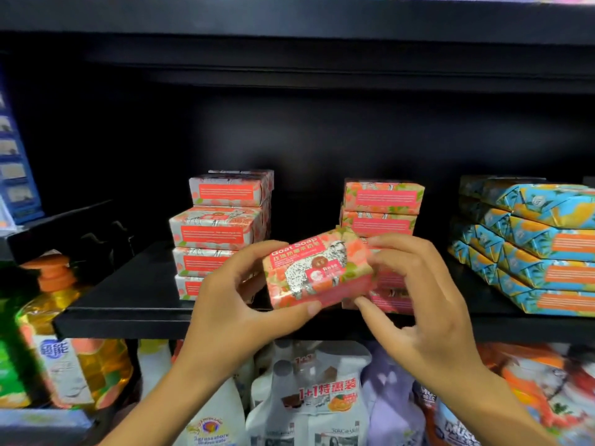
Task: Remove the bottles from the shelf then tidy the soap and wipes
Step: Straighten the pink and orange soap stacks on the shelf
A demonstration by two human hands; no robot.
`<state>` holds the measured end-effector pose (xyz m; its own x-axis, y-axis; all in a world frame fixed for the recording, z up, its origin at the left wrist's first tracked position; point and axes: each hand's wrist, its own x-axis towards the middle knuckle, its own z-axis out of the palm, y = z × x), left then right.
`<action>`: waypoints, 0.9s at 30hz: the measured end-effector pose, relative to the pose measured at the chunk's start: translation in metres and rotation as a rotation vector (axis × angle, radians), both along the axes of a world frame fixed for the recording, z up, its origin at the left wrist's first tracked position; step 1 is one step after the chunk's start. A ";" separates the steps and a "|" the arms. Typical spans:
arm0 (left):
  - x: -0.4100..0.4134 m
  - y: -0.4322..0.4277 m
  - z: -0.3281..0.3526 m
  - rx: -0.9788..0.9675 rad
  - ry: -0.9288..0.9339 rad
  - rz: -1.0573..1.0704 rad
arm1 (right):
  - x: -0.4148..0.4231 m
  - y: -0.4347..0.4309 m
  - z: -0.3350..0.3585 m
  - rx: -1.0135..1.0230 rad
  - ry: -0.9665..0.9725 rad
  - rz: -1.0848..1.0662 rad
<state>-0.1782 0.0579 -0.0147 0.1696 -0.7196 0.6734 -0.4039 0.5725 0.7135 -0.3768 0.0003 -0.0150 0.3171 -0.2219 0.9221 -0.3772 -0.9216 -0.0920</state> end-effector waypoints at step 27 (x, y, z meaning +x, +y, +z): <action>-0.033 -0.025 -0.024 -0.183 -0.357 0.693 | -0.008 -0.019 -0.067 -0.052 0.270 -0.379</action>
<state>-0.2109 0.0325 -0.0386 0.2894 -0.4021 0.8687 -0.8967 0.2037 0.3930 -0.3851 -0.0185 -0.0817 0.4528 -0.3237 0.8308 -0.6921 -0.7151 0.0986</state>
